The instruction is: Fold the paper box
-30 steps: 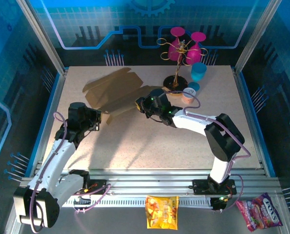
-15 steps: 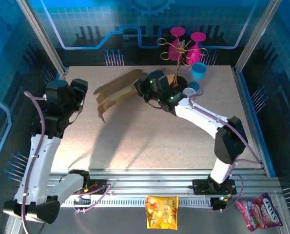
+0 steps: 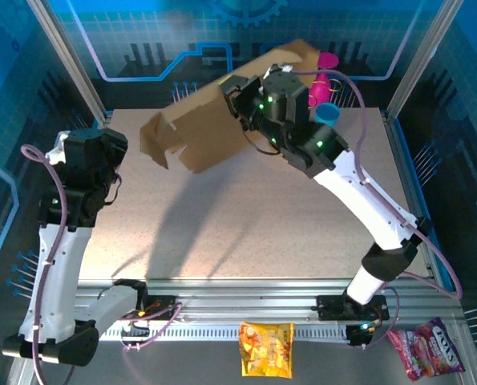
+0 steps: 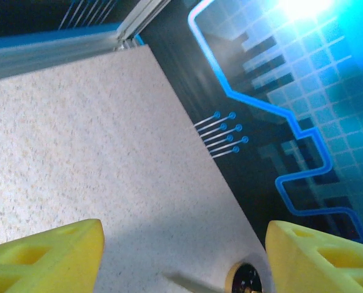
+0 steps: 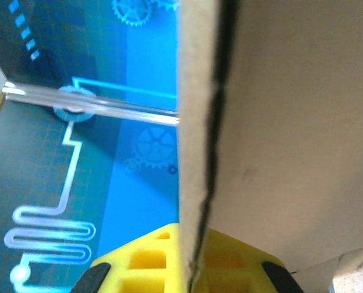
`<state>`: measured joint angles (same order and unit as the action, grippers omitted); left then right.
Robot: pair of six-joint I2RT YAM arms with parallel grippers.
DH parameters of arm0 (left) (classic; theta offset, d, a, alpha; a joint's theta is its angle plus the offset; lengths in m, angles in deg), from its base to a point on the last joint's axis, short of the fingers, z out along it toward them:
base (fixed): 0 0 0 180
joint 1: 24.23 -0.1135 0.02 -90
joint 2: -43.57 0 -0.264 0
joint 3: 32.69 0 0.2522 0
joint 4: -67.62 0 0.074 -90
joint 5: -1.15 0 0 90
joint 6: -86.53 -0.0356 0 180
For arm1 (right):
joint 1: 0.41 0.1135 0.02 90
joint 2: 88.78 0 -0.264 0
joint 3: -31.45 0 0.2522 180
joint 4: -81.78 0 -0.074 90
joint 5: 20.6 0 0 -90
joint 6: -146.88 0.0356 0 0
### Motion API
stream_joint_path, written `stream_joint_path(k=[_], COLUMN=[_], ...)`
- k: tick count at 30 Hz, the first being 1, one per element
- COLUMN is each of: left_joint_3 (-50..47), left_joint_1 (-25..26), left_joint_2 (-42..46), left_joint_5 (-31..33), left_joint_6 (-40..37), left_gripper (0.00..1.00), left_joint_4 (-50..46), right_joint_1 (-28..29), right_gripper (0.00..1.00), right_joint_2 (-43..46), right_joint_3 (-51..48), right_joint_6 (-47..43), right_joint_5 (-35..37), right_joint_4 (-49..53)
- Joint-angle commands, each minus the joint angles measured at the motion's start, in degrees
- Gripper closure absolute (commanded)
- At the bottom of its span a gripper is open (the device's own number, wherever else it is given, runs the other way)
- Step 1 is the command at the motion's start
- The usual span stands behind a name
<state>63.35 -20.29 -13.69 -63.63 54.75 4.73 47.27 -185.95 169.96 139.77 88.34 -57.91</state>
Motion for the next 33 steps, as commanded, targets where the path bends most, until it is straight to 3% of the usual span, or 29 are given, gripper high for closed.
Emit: stream_joint_path(k=[1,7,13,19,25,33], left_joint_3=[4.74,9.51,13.70,9.75,4.04,1.61], left_joint_1=[-0.77,-2.93,-5.28,-5.90,-7.91,-8.78], left_joint_2=[-0.78,-2.99,-8.71,-13.97,-17.83,-25.06], left_joint_5=[4.16,-1.27,-17.53,-33.00,-37.93,-44.08], left_joint_6=[-3.35,-3.48,-5.07,-3.48,-1.49,0.95], left_gripper=[0.28,0.31,0.42,0.46,0.52,0.45], left_joint_4=[-1.63,-4.56,-6.38,0.36,8.50,13.20], right_joint_1=[0.94,-2.05,-3.33,-5.38,-6.37,-6.99], right_gripper=[1.00,1.00,1.00,1.00,1.00,1.00], right_joint_2=[-7.50,-22.78,-30.74,-30.47,-28.49,-26.20], right_joint_3=[13.93,24.38,26.05,16.49,11.51,5.14], right_joint_6=[4.45,18.20,23.83,24.04,23.53,24.16], right_joint_5=[6.27,-1.53,-3.25,-5.31,-6.04,-6.78], right_joint_4=[18.79,23.69,22.15,14.99,14.02,10.42])
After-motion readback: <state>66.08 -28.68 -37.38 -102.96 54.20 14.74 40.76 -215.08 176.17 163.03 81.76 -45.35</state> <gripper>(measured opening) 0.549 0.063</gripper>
